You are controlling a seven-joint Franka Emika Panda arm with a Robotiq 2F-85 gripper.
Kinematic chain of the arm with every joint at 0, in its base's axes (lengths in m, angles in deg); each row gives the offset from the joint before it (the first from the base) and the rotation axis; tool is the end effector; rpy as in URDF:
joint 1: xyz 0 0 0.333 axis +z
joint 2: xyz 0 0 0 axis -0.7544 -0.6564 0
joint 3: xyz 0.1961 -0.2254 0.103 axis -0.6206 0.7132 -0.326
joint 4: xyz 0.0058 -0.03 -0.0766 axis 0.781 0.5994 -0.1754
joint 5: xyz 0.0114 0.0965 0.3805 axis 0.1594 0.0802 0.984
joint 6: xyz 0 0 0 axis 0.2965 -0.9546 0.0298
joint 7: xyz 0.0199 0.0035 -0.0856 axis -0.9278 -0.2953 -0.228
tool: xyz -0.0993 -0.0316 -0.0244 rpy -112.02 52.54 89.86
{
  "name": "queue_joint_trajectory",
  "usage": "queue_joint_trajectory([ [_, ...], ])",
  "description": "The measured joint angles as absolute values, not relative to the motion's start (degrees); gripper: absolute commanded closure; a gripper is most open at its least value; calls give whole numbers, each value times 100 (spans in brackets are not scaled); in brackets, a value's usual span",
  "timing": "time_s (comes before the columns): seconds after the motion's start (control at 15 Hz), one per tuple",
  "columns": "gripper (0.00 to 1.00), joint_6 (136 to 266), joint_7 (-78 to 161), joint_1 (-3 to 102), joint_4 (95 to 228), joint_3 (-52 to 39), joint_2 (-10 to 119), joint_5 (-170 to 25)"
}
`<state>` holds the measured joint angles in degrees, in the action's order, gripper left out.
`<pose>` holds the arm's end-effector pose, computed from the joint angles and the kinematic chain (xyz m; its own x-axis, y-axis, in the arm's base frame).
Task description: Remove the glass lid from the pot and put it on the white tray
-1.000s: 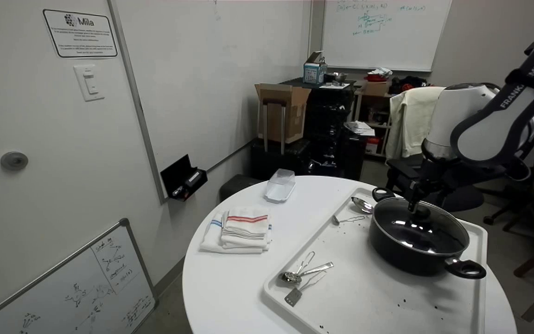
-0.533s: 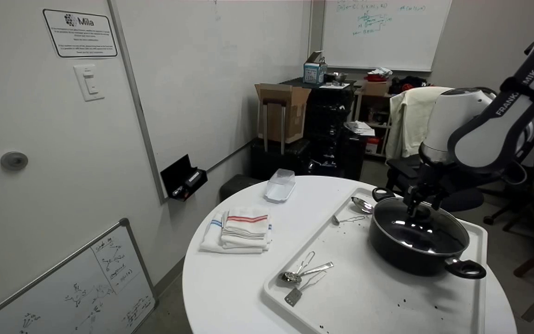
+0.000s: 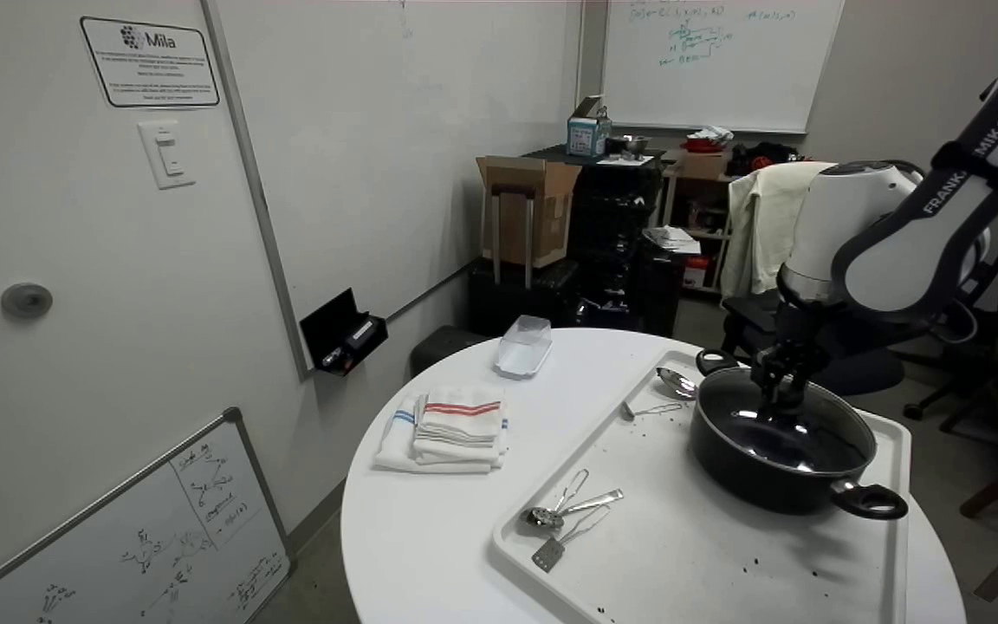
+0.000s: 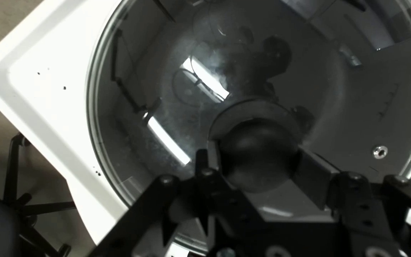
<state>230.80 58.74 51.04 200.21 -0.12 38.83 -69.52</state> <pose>0.5097 -0.0841 0.1105 0.8770 -0.4777 0.0513 -0.4805 -0.8730 0.0834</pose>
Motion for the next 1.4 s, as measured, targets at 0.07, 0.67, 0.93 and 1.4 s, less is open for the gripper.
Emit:
queue_joint_trajectory([
  [0.07,74,23080,5874,5104,20021,-11,3883,-6950],
  [0.67,74,23081,5836,5203,20188,115,4144,-6958],
  [0.93,74,23080,5828,5317,20407,164,4486,-7017],
  [1.4,74,23080,5951,6026,20600,344,4646,-7497],
])
